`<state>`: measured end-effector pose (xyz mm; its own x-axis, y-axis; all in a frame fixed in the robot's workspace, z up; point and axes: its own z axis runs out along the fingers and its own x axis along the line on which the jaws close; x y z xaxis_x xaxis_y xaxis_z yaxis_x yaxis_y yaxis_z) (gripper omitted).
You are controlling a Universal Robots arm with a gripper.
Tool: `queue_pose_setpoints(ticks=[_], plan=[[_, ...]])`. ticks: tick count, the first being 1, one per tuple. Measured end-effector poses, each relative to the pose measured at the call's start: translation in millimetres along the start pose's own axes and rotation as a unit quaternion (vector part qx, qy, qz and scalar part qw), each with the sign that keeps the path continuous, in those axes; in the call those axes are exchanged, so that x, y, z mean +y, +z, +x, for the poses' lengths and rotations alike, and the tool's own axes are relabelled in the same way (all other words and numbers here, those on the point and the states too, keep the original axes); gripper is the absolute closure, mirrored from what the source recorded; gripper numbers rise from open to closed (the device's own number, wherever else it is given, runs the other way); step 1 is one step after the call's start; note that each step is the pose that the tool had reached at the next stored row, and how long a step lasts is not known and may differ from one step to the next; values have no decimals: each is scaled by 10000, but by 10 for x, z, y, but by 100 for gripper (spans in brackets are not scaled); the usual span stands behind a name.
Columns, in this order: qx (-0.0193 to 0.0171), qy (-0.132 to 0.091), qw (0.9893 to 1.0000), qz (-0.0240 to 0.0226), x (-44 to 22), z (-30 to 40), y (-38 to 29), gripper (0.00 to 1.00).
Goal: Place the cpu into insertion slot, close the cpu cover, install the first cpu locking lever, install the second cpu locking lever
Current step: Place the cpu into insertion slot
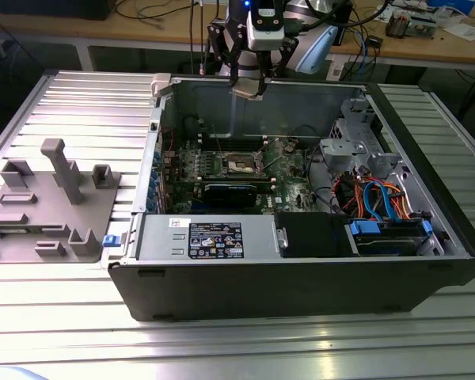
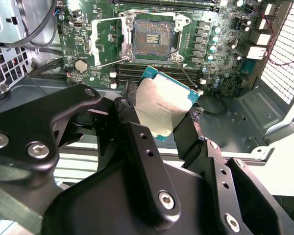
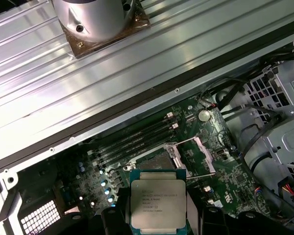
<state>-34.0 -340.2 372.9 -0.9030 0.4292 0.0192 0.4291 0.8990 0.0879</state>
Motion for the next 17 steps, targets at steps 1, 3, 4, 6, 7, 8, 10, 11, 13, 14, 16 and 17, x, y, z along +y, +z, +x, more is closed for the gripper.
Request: queue_pose_setpoints(ticks=[1, 3, 4, 6, 7, 8, 10, 11, 13, 14, 16, 17], plan=[[0, 2, 10000, 0, 0, 0, 0, 46], [-1, 8, 10000, 0, 0, 0, 0, 46], [-1, 10, 10000, 0, 0, 0, 0, 46], [-2, 16, 10000, 0, 0, 0, 0, 46], [-2, 19, 10000, 0, 0, 0, 0, 46], [-2, 22, 10000, 0, 0, 0, 0, 46], [-10, 27, 10000, 17, 0, 0, -1, 46], [-15, 32, 10000, 25, 0, 0, 1, 46], [-33, 114, 9999, 46, 0, 0, 5, 46], [-45, 212, 9998, 52, -1, 0, 8, 46], [-59, 337, 9994, 56, -1, 0, 12, 46], [-66, 401, 9992, 59, -1, 0, 14, 46]])
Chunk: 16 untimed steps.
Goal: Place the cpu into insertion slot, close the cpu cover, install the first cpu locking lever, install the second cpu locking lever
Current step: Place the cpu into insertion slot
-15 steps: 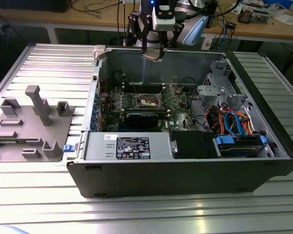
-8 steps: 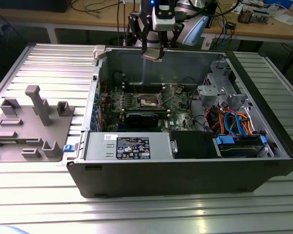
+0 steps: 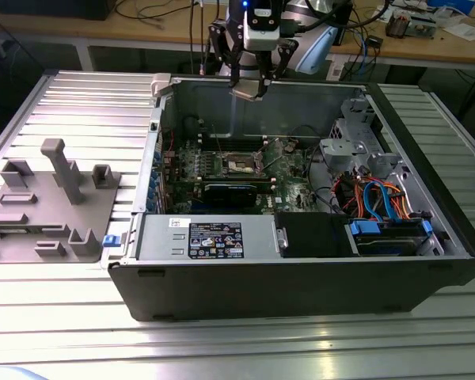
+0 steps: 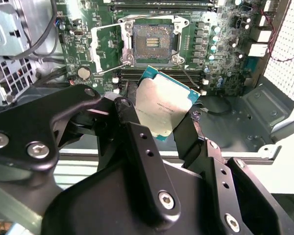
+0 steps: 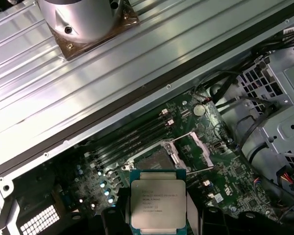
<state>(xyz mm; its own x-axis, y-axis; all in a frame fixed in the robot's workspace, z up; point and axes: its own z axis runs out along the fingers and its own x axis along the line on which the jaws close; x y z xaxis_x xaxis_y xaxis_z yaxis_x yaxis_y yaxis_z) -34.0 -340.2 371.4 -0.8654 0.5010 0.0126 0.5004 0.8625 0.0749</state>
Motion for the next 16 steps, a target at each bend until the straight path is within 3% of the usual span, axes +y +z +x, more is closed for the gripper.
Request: queue_pose_setpoints(ticks=[7, 11, 16], plan=[[-36, 402, 9992, 4, -1, 0, 13, 46], [-62, 756, 9971, 1, -2, 0, 21, 46], [-74, 914, 9958, -1, -2, 0, 24, 46]])
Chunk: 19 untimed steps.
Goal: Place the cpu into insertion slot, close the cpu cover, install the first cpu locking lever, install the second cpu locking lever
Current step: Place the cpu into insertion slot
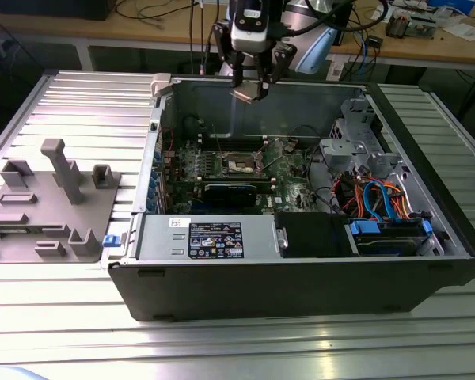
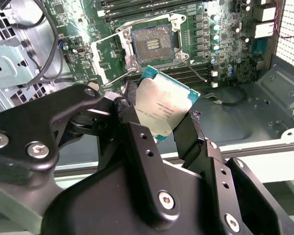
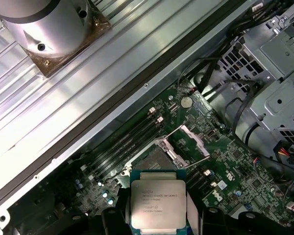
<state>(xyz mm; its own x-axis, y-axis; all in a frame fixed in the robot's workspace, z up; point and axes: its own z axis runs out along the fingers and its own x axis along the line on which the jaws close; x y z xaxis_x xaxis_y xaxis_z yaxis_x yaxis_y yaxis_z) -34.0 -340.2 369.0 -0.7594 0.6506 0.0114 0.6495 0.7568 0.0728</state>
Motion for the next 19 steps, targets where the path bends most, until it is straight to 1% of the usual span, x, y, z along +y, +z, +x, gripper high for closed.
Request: queue_pose_setpoints(ticks=[3, 14, 16, 18, 19], plan=[[-4, 56, 10000, -1, 0, 0, 1, 46], [-7, 95, 10000, -1, 0, 0, 1, 46], [-13, 168, 9999, -2, 0, 0, 2, 46], [-21, 289, 9996, -4, 0, 0, 4, 46], [-33, 449, 9990, -5, -1, 0, 8, 46]])
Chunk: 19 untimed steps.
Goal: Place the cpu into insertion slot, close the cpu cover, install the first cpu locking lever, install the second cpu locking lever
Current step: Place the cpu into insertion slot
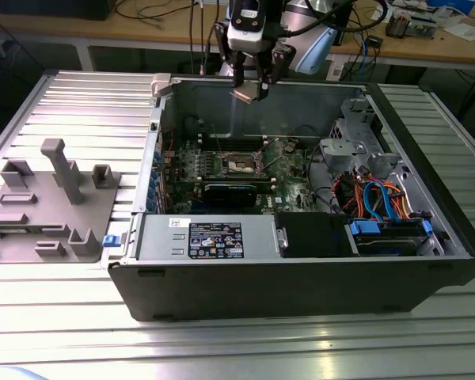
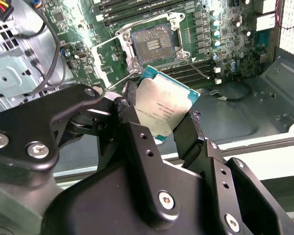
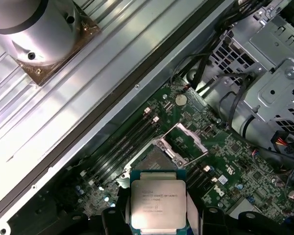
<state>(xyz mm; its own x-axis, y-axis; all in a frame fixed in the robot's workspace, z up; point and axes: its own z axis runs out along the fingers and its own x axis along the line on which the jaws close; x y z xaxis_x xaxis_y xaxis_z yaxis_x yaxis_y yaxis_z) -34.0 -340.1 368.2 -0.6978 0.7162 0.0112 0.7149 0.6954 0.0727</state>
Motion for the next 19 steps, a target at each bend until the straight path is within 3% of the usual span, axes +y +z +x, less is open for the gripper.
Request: queue_pose_setpoints(ticks=[5, 10, 19], plan=[[-33, 450, 9990, -5, -1, 0, 17, 46], [-58, 787, 9969, -7, -2, -1, 28, 46], [-61, 820, 9966, -8, -2, 0, 29, 46]])
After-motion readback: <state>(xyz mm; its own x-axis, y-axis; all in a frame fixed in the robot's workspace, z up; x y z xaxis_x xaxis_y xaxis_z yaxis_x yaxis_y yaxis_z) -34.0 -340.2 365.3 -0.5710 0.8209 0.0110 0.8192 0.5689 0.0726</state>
